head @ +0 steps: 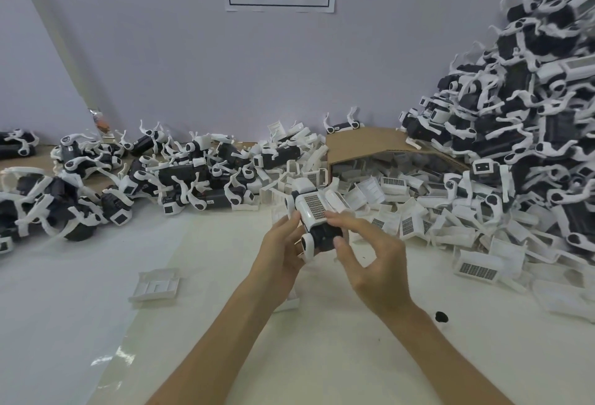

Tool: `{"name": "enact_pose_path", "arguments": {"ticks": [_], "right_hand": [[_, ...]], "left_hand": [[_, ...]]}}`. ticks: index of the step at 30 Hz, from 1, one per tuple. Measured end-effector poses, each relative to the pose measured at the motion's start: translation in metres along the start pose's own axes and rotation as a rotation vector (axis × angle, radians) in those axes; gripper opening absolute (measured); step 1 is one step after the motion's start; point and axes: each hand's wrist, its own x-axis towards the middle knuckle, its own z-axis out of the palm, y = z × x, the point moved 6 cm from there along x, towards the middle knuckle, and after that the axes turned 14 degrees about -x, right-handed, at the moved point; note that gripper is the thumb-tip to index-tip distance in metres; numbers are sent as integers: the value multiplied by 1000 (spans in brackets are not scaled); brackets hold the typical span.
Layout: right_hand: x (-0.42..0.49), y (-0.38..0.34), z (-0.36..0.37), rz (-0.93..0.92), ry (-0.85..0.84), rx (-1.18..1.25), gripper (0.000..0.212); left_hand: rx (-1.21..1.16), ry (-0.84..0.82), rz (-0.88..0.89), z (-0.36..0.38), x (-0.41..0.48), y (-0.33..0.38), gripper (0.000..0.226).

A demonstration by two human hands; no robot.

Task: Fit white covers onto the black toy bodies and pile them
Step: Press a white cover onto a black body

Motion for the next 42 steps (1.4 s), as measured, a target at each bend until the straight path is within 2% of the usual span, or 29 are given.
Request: {"name": "enact_pose_path", "arguments": {"ticks": [3, 6, 9, 15, 18, 24, 28, 33, 37, 42], "right_hand": [[2, 6, -7, 48, 115, -14, 25], [3, 9, -7, 56, 117, -60, 22], [4, 12, 0, 101, 20, -66, 27], [0, 13, 20, 165, -273, 33, 38], [0, 9, 21, 100, -275, -5, 40], [-2, 8, 23, 86, -299, -12, 43], [-3, 9, 26, 109, -348, -3, 49], [-5, 9, 27, 149, -387, 40, 55], [-5, 9, 27, 196, -371, 119, 49], [-4, 19, 25, 396, -324, 350, 40]], "left_hand": [[30, 36, 15, 1, 1, 0, 52], [87, 11, 69, 3, 0, 2, 61], [69, -31, 100, 4, -1, 4, 63], [-42, 59, 25, 1, -3, 4, 66], [-75, -5, 13, 5, -4, 3, 50], [9, 8, 116, 6, -3, 10, 68], [-3, 34, 136, 5, -4, 11, 70], [40, 42, 172, 1, -1, 15, 59], [101, 41, 164, 1, 0, 15, 52], [251, 54, 153, 1, 0, 13, 44]]}}
